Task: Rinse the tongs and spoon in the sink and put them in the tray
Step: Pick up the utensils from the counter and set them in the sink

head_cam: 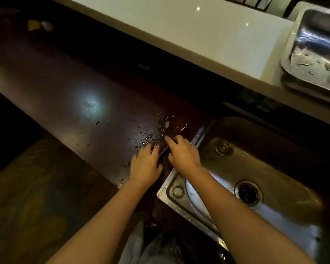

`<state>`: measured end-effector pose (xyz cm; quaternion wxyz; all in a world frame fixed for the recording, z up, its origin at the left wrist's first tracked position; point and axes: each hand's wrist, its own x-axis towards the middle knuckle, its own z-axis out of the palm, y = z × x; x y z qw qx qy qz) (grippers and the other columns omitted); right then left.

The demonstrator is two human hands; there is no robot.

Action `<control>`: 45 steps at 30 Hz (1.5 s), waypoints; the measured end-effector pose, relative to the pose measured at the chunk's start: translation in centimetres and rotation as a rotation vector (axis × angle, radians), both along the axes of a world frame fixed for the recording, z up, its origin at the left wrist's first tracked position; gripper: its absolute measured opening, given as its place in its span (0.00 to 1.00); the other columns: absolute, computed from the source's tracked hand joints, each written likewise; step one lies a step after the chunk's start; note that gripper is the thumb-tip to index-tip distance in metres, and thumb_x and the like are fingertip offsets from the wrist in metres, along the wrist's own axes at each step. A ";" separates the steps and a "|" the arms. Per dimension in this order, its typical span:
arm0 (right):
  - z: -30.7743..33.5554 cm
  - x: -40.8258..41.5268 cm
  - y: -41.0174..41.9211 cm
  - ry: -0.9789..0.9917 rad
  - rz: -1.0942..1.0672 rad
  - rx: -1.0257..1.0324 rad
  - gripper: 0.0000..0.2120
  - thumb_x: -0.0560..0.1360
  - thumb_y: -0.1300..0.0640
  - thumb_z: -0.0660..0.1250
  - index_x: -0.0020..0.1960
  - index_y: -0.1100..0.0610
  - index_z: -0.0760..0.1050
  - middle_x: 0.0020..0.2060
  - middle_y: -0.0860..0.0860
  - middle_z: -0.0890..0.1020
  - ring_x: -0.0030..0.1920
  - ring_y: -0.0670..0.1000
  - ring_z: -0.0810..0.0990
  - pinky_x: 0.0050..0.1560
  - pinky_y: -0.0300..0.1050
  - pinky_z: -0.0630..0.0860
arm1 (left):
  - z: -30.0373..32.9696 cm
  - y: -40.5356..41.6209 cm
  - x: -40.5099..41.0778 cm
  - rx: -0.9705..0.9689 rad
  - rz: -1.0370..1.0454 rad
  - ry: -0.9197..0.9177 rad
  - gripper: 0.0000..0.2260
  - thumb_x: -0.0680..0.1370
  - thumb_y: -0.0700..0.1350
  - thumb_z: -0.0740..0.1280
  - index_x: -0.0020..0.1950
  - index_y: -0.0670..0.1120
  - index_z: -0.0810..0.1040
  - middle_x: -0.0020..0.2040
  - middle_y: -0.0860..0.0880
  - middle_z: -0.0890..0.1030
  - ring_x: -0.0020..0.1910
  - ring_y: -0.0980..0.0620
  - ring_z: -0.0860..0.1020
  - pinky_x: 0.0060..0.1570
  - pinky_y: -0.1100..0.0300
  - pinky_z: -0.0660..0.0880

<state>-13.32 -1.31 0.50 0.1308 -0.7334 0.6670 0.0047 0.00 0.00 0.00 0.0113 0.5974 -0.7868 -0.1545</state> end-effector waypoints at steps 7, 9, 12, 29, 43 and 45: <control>-0.9 0.1 -0.3 0.066 0.026 0.062 0.22 0.77 0.58 0.59 0.70 0.54 0.64 0.64 0.59 0.69 0.63 0.60 0.68 0.60 0.56 0.67 | -0.5 -0.5 0.4 0.120 0.041 0.015 0.17 0.77 0.42 0.61 0.66 0.44 0.69 0.65 0.43 0.69 0.62 0.43 0.68 0.47 0.47 0.76; -0.9 -0.1 -0.3 0.017 0.015 0.048 0.20 0.77 0.58 0.57 0.69 0.55 0.65 0.64 0.59 0.70 0.62 0.60 0.69 0.59 0.56 0.68 | -0.5 -0.5 0.3 0.122 0.040 0.094 0.16 0.76 0.41 0.62 0.64 0.42 0.71 0.64 0.43 0.70 0.62 0.43 0.70 0.49 0.47 0.76; -0.8 -0.5 -0.1 -0.203 -0.090 0.006 0.18 0.79 0.57 0.56 0.68 0.57 0.68 0.64 0.58 0.71 0.61 0.58 0.71 0.58 0.54 0.72 | -0.7 -0.2 -0.3 0.085 0.030 0.212 0.20 0.75 0.41 0.66 0.66 0.41 0.70 0.65 0.43 0.71 0.63 0.44 0.71 0.57 0.52 0.73; -2.9 -13.1 7.0 -1.248 -1.110 -0.041 0.24 0.74 0.65 0.67 0.68 0.60 0.64 0.39 0.54 0.80 0.28 0.50 0.78 0.25 0.37 0.78 | -0.8 1.2 -12.7 0.472 0.162 0.731 0.08 0.73 0.39 0.66 0.52 0.43 0.77 0.47 0.41 0.83 0.46 0.45 0.81 0.44 0.61 0.75; -15.3 -17.4 11.9 -0.906 -1.256 0.105 0.16 0.74 0.67 0.62 0.61 0.57 0.73 0.34 0.51 0.75 0.34 0.58 0.81 0.35 0.54 0.81 | -14.5 3.7 -20.9 0.674 0.014 0.235 0.08 0.74 0.36 0.61 0.44 0.40 0.80 0.43 0.38 0.84 0.37 0.43 0.83 0.42 0.54 0.81; -15.8 -17.6 11.9 -0.880 -1.269 0.127 0.17 0.74 0.67 0.61 0.61 0.57 0.73 0.34 0.51 0.73 0.32 0.56 0.79 0.33 0.51 0.81 | -15.4 3.8 -21.2 0.668 0.031 0.229 0.07 0.74 0.36 0.61 0.44 0.40 0.79 0.42 0.39 0.83 0.36 0.44 0.82 0.40 0.56 0.80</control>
